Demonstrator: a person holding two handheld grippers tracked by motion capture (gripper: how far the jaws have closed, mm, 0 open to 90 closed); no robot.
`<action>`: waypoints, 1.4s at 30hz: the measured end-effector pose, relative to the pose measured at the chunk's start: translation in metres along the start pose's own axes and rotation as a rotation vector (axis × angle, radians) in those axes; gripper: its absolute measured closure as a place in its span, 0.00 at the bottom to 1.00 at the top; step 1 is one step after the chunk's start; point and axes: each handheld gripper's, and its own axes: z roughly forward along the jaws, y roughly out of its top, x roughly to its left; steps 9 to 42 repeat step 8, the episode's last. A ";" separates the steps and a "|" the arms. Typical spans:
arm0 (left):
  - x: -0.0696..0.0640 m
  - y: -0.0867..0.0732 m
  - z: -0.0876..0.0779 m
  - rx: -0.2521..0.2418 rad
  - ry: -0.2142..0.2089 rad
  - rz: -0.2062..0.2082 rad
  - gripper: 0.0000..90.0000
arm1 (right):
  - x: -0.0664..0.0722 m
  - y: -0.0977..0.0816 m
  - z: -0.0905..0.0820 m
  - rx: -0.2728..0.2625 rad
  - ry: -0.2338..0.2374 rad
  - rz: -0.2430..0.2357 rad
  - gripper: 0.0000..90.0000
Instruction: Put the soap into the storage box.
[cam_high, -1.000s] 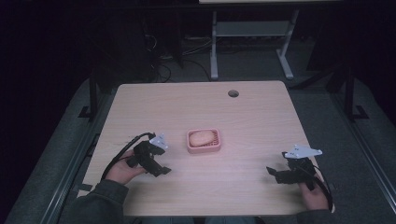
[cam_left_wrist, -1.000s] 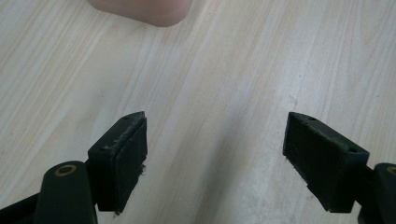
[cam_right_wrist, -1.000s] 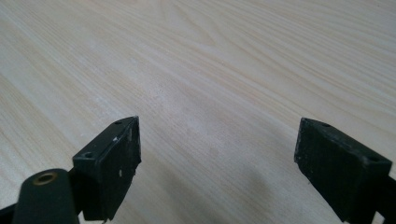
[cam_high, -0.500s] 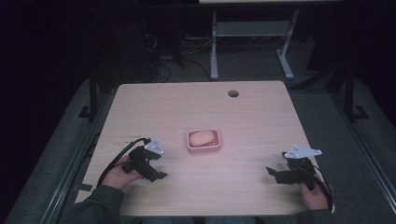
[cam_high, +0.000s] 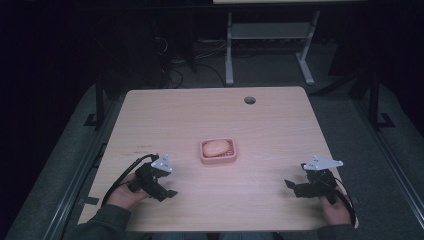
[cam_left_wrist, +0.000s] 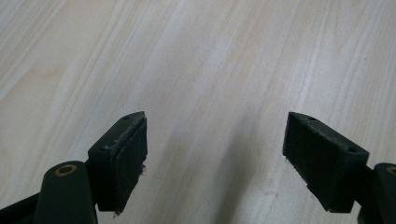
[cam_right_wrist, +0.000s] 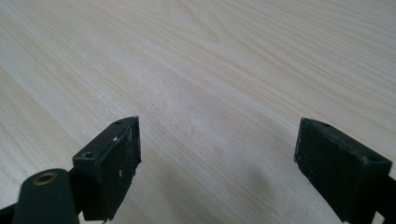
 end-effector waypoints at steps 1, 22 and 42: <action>-0.001 -0.002 0.000 0.001 0.002 -0.003 0.24 | 0.000 0.000 0.000 0.000 0.001 -0.001 0.16; -0.009 -0.008 0.001 0.001 0.005 -0.008 0.25 | 0.000 0.000 -0.002 -0.005 -0.003 -0.008 0.16; -0.009 -0.008 0.001 0.001 0.005 -0.008 0.25 | 0.000 0.000 -0.002 -0.005 -0.003 -0.008 0.16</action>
